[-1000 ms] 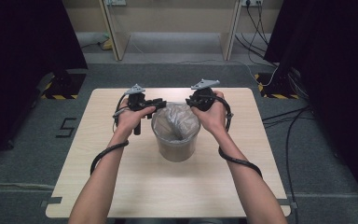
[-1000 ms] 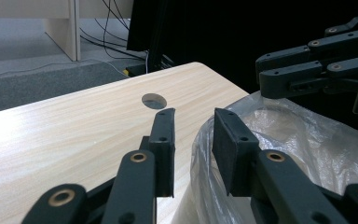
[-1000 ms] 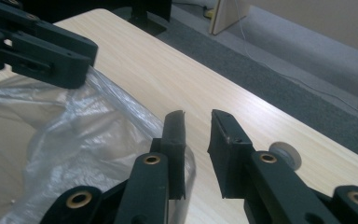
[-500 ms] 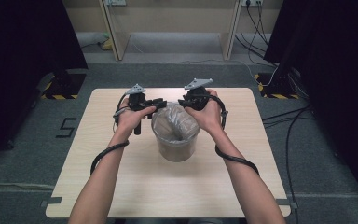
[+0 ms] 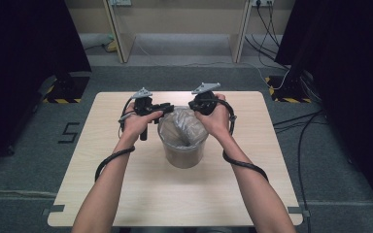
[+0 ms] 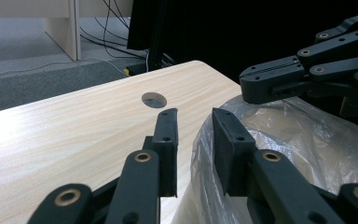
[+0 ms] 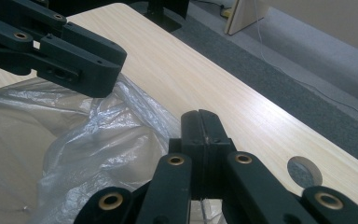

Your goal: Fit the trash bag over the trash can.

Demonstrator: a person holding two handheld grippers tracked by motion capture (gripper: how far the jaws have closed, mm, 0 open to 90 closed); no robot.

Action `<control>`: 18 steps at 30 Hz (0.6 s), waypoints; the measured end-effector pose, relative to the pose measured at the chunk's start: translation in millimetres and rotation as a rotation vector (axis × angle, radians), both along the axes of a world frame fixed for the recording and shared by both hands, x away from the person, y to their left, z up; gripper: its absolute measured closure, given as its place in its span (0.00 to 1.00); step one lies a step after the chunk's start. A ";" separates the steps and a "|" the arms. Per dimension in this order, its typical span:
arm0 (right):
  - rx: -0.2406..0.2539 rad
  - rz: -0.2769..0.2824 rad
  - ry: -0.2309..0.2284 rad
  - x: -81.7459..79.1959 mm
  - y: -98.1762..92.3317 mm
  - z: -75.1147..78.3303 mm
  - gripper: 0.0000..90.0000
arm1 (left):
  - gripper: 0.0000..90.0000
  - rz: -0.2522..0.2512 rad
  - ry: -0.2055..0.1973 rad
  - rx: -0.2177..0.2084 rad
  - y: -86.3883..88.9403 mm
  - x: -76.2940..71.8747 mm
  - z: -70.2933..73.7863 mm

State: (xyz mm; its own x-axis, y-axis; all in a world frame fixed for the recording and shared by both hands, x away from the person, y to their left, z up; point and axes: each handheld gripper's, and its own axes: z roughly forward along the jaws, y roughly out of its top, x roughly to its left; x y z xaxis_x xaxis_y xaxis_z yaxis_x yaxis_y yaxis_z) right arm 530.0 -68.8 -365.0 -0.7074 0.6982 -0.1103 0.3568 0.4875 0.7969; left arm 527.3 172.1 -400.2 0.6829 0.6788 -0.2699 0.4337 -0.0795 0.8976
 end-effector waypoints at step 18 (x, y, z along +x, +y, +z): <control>-0.002 -0.032 0.016 5.6 -0.2 -3.5 1.00 | 0.80 0.004 0.009 -0.005 -1.0 0.3 -1.2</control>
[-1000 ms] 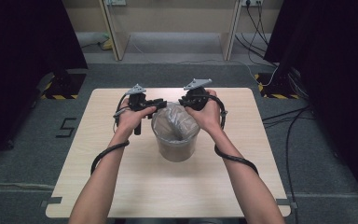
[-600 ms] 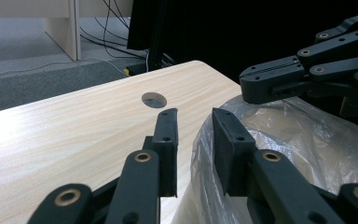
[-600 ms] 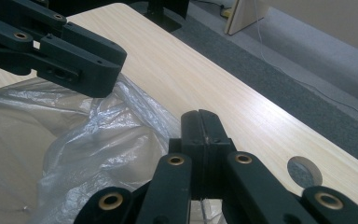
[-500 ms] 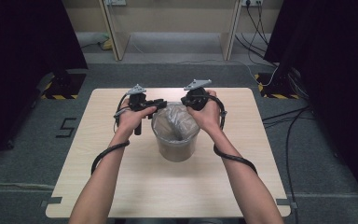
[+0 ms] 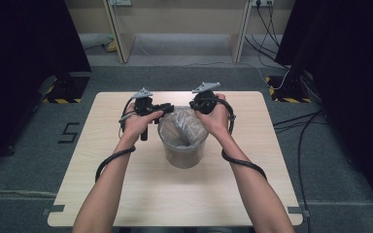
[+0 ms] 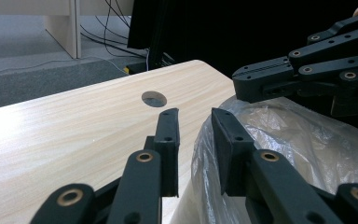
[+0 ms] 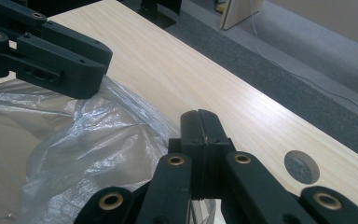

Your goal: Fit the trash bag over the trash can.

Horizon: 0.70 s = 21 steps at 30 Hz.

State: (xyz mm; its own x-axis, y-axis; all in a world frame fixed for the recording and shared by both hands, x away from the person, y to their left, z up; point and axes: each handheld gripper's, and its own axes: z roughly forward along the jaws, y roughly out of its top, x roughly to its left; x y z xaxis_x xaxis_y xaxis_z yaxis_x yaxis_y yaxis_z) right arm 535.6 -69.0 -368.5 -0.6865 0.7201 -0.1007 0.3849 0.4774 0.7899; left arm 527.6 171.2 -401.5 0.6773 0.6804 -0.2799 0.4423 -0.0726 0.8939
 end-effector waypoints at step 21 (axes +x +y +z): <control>-0.010 -0.036 0.039 4.4 -2.3 -4.0 1.00 | 0.77 -0.022 -0.006 -0.018 2.1 -3.2 3.8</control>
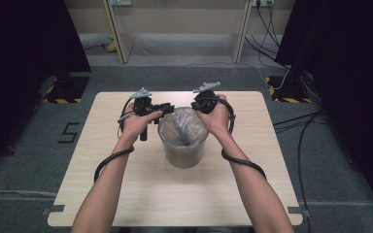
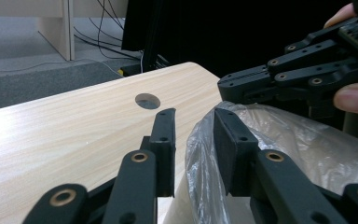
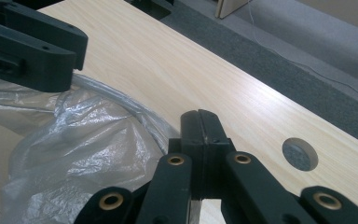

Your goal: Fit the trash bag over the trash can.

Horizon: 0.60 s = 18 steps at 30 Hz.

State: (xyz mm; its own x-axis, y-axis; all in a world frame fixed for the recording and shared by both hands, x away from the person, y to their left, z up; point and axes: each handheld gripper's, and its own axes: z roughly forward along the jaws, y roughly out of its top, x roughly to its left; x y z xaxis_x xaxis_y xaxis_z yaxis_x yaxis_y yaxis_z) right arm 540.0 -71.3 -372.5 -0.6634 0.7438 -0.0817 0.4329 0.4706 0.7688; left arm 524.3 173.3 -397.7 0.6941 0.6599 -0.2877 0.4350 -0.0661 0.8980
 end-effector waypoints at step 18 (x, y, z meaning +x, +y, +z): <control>-0.013 -0.005 0.006 1.2 1.4 -1.0 1.00 | 0.77 -0.053 -0.016 0.011 -1.7 -3.7 7.3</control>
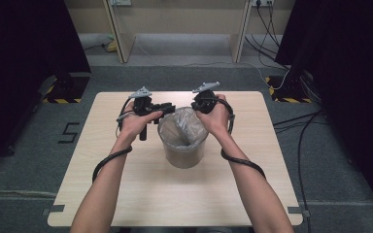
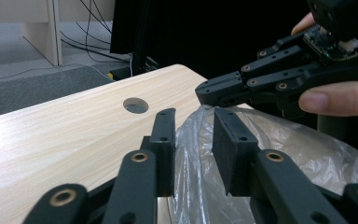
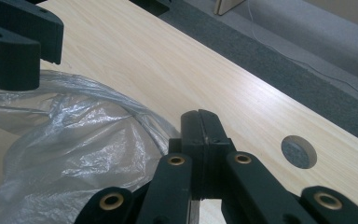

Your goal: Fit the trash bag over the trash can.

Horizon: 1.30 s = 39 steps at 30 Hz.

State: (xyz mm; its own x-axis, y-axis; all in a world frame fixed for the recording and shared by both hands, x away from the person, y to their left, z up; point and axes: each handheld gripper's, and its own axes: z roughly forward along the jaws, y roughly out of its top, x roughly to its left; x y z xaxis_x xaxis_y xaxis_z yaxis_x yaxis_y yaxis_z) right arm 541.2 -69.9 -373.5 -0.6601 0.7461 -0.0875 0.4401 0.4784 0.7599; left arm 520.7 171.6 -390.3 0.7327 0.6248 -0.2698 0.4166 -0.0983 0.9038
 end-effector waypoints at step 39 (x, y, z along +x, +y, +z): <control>-0.003 0.005 -0.004 -0.1 -0.1 0.1 1.00 | 0.97 0.023 0.117 -0.042 2.9 13.6 -8.6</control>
